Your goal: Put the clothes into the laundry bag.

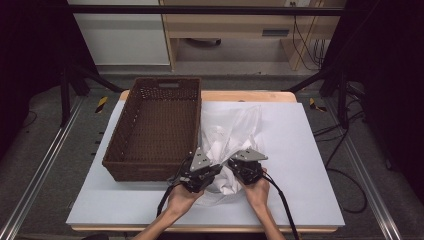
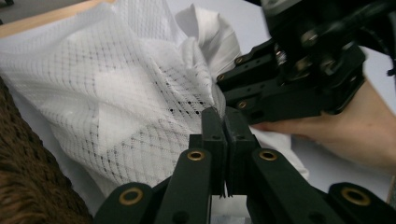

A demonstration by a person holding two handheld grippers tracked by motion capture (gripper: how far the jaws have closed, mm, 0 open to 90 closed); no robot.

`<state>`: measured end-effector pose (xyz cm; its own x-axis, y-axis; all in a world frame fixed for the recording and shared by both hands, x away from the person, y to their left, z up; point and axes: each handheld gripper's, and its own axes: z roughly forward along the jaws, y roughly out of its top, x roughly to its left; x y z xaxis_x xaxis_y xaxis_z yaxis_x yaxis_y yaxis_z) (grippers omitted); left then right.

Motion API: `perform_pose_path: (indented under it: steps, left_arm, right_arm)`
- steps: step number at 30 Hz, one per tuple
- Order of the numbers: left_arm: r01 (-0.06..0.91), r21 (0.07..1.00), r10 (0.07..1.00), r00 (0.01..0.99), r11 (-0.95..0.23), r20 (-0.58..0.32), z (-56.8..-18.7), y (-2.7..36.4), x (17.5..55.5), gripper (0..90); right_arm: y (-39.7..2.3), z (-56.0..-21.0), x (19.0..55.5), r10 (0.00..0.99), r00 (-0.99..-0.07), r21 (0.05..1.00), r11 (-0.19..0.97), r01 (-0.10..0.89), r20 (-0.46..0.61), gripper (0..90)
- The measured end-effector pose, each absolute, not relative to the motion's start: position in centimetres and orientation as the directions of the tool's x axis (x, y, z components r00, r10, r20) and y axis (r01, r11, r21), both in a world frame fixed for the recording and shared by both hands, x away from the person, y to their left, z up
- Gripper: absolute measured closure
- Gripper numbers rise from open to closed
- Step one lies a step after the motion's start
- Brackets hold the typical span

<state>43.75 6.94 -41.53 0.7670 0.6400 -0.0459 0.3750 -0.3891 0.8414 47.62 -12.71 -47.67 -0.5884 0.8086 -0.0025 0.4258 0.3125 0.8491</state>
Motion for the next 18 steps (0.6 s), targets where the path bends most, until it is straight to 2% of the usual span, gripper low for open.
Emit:
perform_pose_path:
  steps: [5, 10, 12, 15, 18]
  left_arm:
    - [0.397, 0.824, 0.654, 0.756, -0.405, -0.043, -42.5, 7.3, 44.4, 88.0]
    - [0.4, 0.825, 0.655, 0.754, -0.4, -0.048, -42.6, 7.5, 44.6, 87.9]
    - [0.399, 0.826, 0.655, 0.754, -0.398, -0.049, -42.6, 7.5, 44.6, 87.9]
    - [0.395, 0.826, 0.652, 0.757, -0.401, -0.045, -42.6, 7.4, 44.6, 87.9]
    - [0.392, 0.826, 0.65, 0.759, -0.405, -0.042, -42.7, 7.3, 44.6, 87.8]
  right_arm:
    - [-14.0, -46.1, 46.3, 0.772, -0.634, 0.853, 0.306, 0.423, 0.038, 66.3]
    - [-16.6, -43.4, 44.6, 0.761, -0.646, 0.891, 0.253, 0.378, 0.058, 57.7]
    - [-18.0, -42.5, 44.5, 0.781, -0.623, 0.909, 0.221, 0.354, 0.052, 52.6]
    - [-19.7, -42.3, 45.5, 0.832, -0.552, 0.911, 0.188, 0.367, 0.051, 39.0]
    - [-20.5, -43.7, 47.2, 0.862, -0.501, 0.88, 0.175, 0.442, 0.081, 35.8]
